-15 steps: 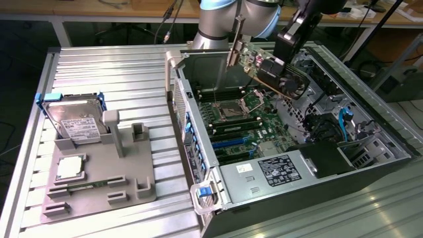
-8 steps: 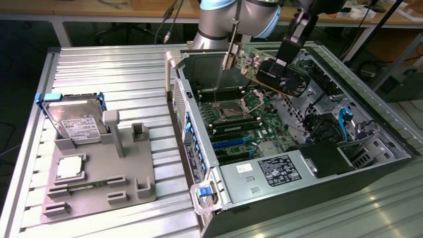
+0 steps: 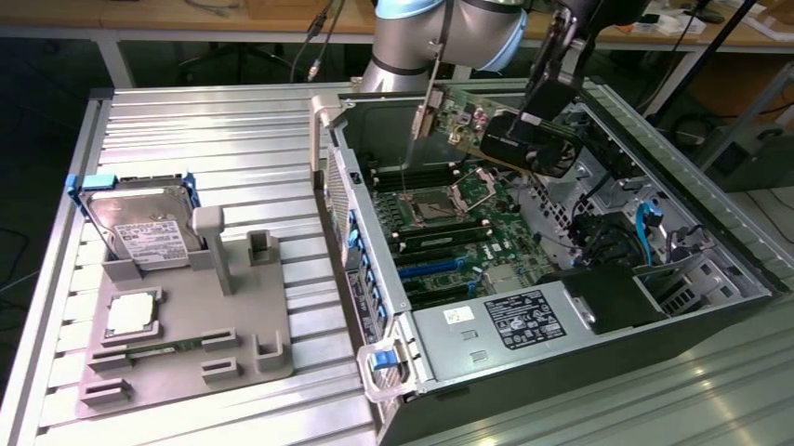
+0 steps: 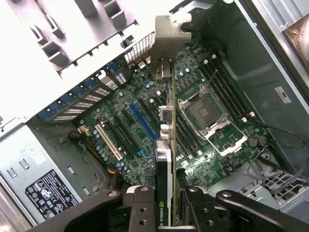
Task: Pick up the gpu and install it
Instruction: 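Insert the gpu into the slot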
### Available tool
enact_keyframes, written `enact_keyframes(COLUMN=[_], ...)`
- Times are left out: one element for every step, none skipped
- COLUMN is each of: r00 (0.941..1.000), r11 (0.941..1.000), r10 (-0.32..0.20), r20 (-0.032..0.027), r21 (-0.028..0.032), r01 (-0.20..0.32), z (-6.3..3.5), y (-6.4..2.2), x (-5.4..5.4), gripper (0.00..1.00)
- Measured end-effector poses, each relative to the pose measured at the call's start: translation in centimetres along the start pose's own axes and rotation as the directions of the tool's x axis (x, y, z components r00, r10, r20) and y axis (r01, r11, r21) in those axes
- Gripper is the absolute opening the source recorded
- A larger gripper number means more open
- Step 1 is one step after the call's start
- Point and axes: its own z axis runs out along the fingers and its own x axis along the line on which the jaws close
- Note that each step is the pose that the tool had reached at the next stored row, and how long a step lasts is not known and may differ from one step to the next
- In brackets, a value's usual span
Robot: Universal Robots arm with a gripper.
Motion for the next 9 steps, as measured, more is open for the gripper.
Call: enact_keyframes(r00=[1.0, 0.9999, 0.9997, 0.9996, 0.9994, 0.9991, 0.9988, 0.9985, 0.9982], r11=[1.0, 0.9999, 0.9997, 0.9996, 0.9994, 0.9991, 0.9988, 0.9985, 0.9982], r10=[-0.006, -0.014, -0.024, -0.03, -0.035, -0.043, -0.049, -0.055, -0.06], r20=[-0.0003, -0.0007, -0.0011, -0.0014, -0.0016, -0.002, -0.0023, -0.0025, -0.0027], r21=[-0.0001, -0.0003, -0.0004, -0.0006, -0.0007, -0.0009, -0.001, -0.0012, -0.0012], r01=[0.006, 0.014, 0.024, 0.03, 0.035, 0.043, 0.049, 0.055, 0.06], z=[0.0, 0.0, 0.0, 0.0, 0.0, 0.0, 0.0, 0.0, 0.0], y=[0.0, 0.0, 0.01, 0.01, 0.01, 0.01, 0.02, 0.02, 0.02], x=[0.0, 0.0, -0.01, -0.01, -0.01, -0.01, -0.02, -0.02, -0.02], gripper=[0.27, 0.27, 0.27, 0.27, 0.27, 0.27, 0.27, 0.27, 0.27])
